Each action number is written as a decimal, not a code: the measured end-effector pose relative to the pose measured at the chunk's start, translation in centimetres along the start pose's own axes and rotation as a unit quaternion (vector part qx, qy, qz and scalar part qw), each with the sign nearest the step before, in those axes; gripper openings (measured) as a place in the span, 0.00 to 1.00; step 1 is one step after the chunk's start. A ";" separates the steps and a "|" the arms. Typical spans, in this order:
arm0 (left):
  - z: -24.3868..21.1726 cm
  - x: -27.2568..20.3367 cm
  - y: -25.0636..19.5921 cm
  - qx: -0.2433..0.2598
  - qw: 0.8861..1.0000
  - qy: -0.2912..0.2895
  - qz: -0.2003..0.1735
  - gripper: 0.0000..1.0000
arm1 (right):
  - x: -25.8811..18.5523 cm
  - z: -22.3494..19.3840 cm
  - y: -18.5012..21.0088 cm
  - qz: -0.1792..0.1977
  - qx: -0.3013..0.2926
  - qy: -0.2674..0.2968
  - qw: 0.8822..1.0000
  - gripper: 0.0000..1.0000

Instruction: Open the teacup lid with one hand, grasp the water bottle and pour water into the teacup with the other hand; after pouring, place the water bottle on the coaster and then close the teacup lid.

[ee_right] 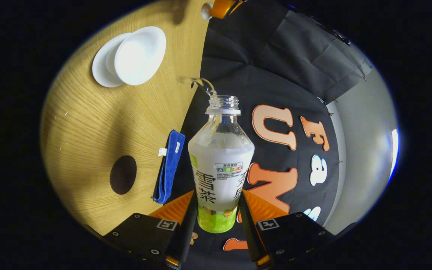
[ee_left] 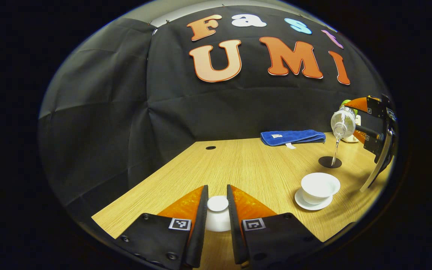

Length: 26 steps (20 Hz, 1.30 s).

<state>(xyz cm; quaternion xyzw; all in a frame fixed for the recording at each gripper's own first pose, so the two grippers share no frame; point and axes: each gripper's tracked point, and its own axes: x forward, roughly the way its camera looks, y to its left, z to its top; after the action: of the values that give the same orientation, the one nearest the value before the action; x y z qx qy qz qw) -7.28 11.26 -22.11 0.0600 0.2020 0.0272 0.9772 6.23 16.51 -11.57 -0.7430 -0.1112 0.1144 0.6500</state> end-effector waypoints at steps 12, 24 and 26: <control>0.0 0.0 0.1 -0.003 1.000 0.000 -0.002 0.36 | 0.5 -0.1 -3.9 -0.052 -0.041 -0.016 0.998 0.62; 0.1 -0.3 0.0 -0.008 1.000 -0.002 -0.005 0.36 | 1.1 0.5 -7.0 -0.106 -0.102 -0.037 0.988 0.62; 0.1 -0.4 -0.1 -0.009 1.000 -0.002 -0.007 0.36 | 1.3 0.9 -7.7 -0.117 -0.115 -0.043 0.985 0.62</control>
<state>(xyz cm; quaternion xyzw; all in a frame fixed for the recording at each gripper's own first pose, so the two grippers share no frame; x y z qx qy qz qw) -7.60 11.12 -21.91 0.0497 0.2006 0.0217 0.9782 7.03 18.74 -4.05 -0.7889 -0.2380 0.0556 0.5638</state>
